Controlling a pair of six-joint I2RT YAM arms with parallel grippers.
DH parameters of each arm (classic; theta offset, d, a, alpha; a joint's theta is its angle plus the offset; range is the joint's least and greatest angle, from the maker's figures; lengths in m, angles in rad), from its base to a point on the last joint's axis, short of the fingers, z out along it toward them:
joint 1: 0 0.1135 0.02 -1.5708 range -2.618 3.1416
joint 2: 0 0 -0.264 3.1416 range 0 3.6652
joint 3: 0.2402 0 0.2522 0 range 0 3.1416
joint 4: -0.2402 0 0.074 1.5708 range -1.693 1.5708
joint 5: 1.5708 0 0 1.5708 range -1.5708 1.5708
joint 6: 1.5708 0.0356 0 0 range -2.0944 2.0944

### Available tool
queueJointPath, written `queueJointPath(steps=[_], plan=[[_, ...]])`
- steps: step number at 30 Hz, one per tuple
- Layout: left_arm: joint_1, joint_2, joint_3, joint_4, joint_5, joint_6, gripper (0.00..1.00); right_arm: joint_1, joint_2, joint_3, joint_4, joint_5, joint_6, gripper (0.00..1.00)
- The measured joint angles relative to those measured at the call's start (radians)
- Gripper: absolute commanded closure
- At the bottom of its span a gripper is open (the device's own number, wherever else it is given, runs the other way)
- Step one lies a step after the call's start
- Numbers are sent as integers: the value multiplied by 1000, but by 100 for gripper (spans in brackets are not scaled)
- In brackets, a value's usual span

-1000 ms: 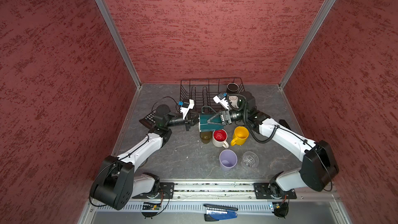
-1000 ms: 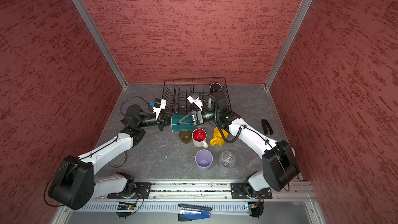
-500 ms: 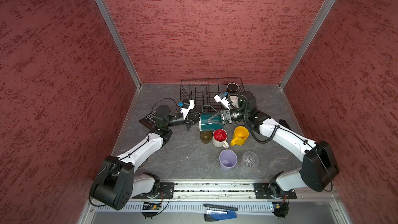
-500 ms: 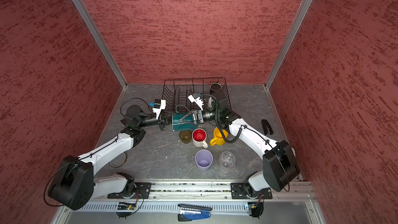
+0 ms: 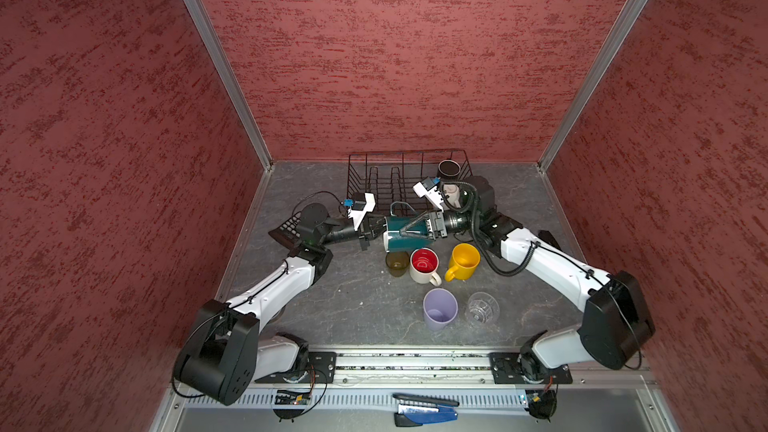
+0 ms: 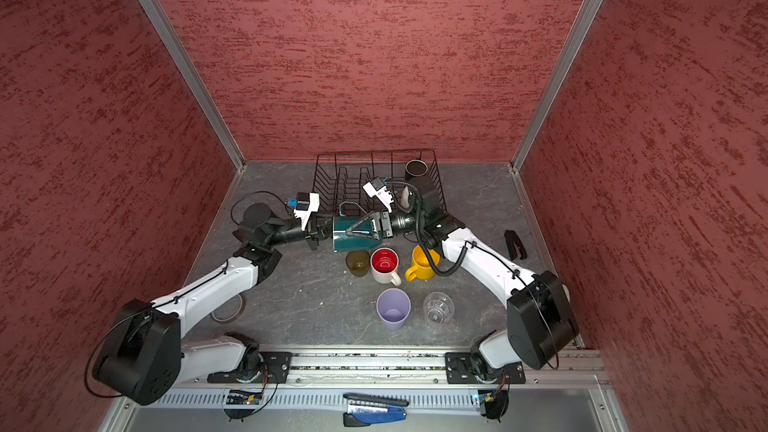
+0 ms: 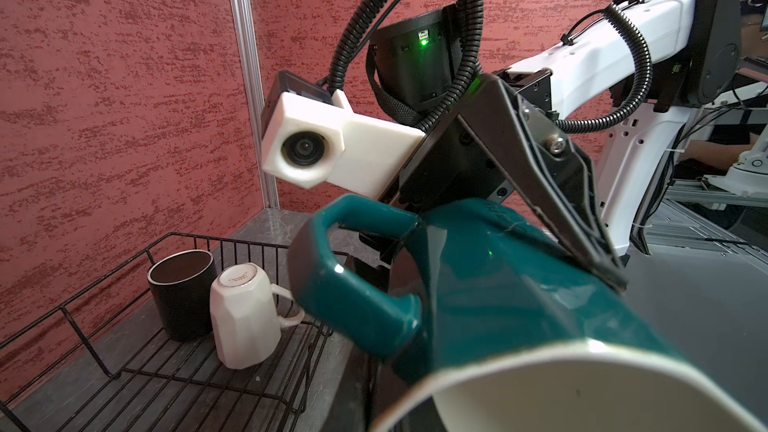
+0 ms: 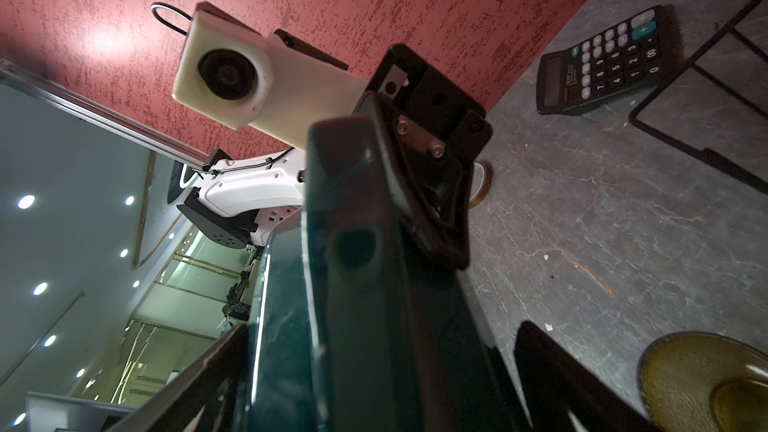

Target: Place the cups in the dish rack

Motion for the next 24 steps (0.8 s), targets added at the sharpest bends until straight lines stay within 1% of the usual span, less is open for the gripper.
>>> queueJointPath(steps=[6,13,24], plan=[[21,31,0,61,7,-61,100,-4,-6,-8,3,27,3,1],[37,39,0,156,-61,-123,100,-1,-26,-47,-5,31,19,1],[36,39,0,193,-41,-179,100,2,-40,-49,34,30,65,1]])
